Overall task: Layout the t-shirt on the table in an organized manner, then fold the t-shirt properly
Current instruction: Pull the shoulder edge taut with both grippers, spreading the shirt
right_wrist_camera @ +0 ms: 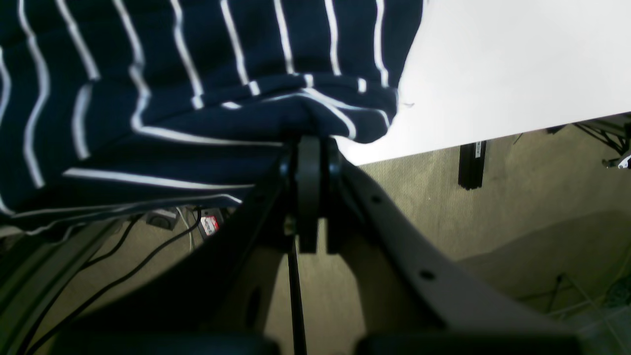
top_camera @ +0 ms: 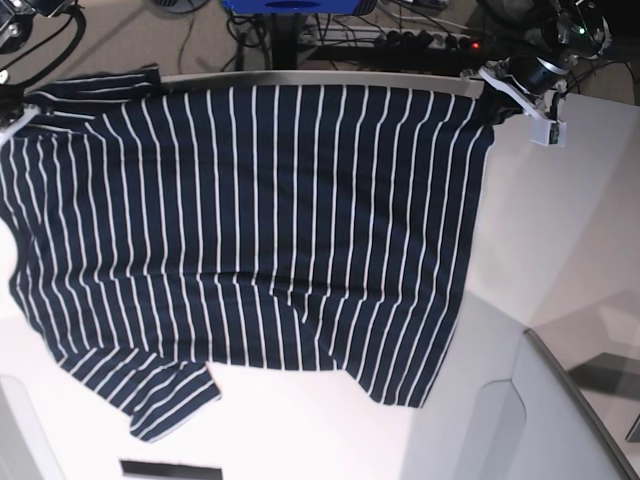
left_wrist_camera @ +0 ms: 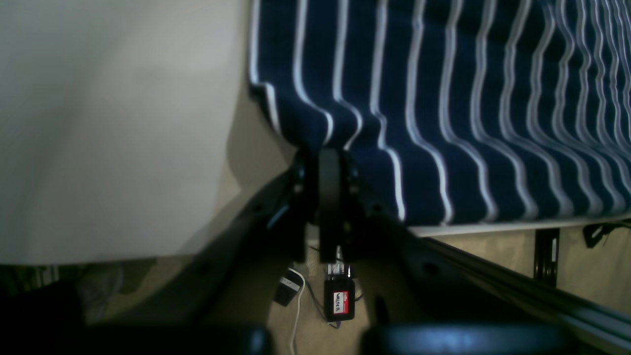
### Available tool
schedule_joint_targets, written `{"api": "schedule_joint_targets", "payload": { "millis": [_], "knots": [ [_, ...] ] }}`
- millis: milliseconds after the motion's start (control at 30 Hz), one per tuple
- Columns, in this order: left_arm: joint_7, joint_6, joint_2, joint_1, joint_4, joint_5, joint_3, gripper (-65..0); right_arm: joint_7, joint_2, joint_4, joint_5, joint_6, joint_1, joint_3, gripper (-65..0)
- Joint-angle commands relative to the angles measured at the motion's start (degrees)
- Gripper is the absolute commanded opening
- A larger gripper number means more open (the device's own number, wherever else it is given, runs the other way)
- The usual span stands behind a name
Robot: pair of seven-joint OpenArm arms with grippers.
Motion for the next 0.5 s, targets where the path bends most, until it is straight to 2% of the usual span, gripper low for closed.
{"api": "schedule_joint_targets", "payload": {
  "millis": [0,100,300,467],
  "knots": [
    [-1.1,0.0,-0.1,0.7,1.0,-0.8,-0.3,-65.0,0.6,0.9,0.9,-0.1,-0.1,0.4,0.1,-64.8],
    [-0.9,0.0,0.1,1.1,1.0,-0.8,-0.4,-65.0,0.7,1.0,0.9,-0.2,-0.1,0.8,0.1,-64.8],
    [3.2,0.0,0.6,2.6,1.9,-0.8,-0.5,-65.0,0.7,1.4,0.9,-0.3,-0.1,0.8,0.1,-64.8],
    [3.5,0.0,0.9,5.2,5.8,-0.8,-0.5,-65.0,0.7,1.4,0.9,-0.4,-0.1,0.7,0.1,-64.8]
  ]
}}
